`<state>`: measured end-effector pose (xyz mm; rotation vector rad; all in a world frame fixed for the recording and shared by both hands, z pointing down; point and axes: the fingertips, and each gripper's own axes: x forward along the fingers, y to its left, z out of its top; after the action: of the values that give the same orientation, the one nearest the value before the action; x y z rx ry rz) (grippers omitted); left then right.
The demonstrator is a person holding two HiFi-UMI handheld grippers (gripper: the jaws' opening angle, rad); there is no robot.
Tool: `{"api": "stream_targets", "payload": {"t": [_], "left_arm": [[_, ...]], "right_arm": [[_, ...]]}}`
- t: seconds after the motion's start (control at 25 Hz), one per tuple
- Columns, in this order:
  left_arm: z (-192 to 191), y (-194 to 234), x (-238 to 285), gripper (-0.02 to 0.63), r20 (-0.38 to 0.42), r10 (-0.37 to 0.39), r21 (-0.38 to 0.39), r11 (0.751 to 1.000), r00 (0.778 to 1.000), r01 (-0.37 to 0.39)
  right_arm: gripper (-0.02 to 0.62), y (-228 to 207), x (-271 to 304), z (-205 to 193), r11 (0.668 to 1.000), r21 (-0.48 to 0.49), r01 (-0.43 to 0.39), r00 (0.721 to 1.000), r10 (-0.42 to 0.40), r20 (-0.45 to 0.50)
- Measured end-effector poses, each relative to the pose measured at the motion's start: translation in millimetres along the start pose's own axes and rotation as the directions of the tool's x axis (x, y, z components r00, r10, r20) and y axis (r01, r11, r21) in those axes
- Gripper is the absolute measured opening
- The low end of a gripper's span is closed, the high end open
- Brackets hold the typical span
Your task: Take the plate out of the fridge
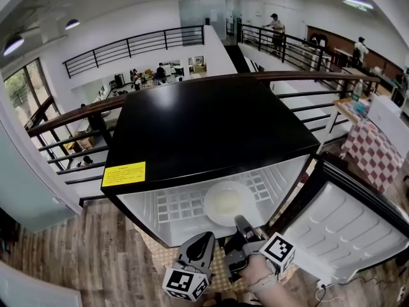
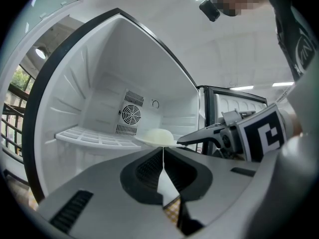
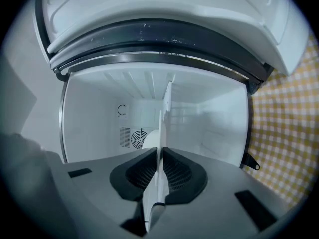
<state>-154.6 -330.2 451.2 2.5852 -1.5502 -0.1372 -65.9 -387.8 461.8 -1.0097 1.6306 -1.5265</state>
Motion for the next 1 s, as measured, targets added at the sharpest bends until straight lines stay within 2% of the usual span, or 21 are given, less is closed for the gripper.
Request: {"api": "stream_targets", "payload": {"t": [0.24, 0.64, 1.0], "left_arm": [[0.4, -4.8, 0.3, 0.014, 0.003, -0.009, -0.001, 1.0, 1.0, 0.009], [0.1, -2.5, -4.0, 0.014, 0.006, 0.003, -0.002, 1.0, 1.0, -0.003], [-0.5, -1.3, -7.3, 0.014, 0.004, 0.014, -0.008, 1.0, 1.0, -0.014]], "right_arm": [[0.052, 0.1, 2.6, -1.7, 1.0, -0.027, -0.003, 1.0, 0.002, -0.027], [0.052, -6.1, 11.0, -0.9, 0.997, 0.067, -0.022, 1.0, 0.023, -0.013], [0.051, -4.4, 5.6, -2.6, 0.995, 0.088, -0.036, 0.999, 0.037, -0.009]]}}
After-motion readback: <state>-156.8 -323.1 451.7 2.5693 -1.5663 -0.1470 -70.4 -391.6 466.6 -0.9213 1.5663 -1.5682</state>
